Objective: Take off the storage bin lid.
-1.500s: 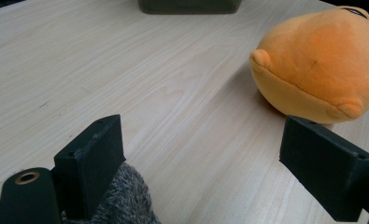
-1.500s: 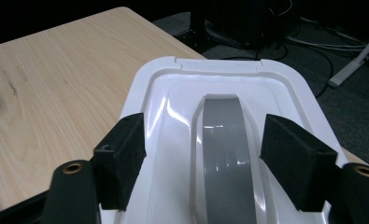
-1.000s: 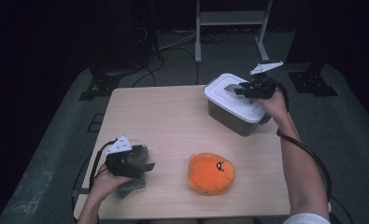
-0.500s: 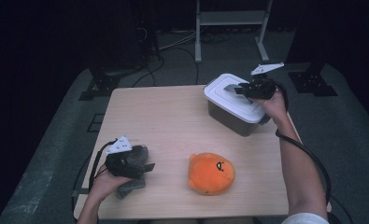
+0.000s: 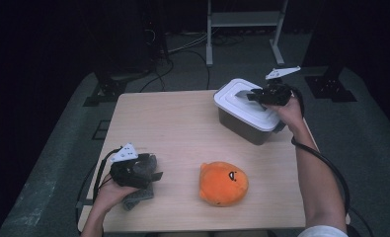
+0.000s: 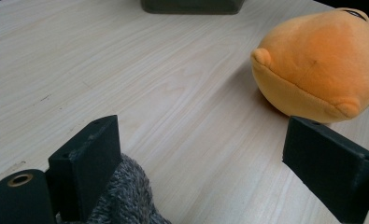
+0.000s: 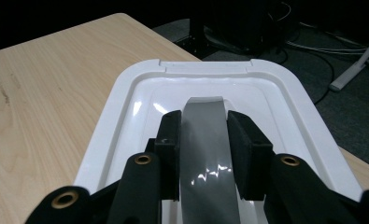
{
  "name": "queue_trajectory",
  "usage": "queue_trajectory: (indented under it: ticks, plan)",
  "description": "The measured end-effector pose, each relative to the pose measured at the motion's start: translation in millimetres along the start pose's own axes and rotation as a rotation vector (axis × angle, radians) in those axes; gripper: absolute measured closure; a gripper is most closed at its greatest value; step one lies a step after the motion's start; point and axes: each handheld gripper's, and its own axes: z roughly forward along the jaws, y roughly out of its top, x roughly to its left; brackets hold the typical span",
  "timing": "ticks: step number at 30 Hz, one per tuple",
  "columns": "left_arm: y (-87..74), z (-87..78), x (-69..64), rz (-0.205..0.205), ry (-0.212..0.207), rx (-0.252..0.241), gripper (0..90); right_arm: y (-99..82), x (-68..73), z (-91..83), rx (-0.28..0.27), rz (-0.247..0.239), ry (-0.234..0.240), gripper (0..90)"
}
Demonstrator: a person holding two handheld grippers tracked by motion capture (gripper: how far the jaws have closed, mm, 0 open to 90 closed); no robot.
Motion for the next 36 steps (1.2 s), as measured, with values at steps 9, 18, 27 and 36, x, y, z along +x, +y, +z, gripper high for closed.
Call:
queue_trajectory:
  ticks: [9, 18, 27, 36]
  plan:
    - [0.4, -0.2, -0.9, 0.001, 0.0, -0.003, 10.8, 1.8, 14.6, 3.7, 0.003, -0.036, 0.064, 65.7]
    - [1.5, -0.7, -2.3, 0.01, 0.001, 0.0, 10.7, 7.1, 48.7, 14.6, 0.008, -0.101, 0.187, 65.7]
    - [2.5, -0.9, -4.0, 0.016, -0.003, -0.006, 10.7, 12.7, 79.0, 24.6, 0.012, -0.161, 0.29, 65.7]
    - [2.8, 0.9, -4.4, 0.018, -0.009, -0.001, 10.6, 19.3, 102.6, 35.6, 0.02, -0.207, 0.364, 65.7]
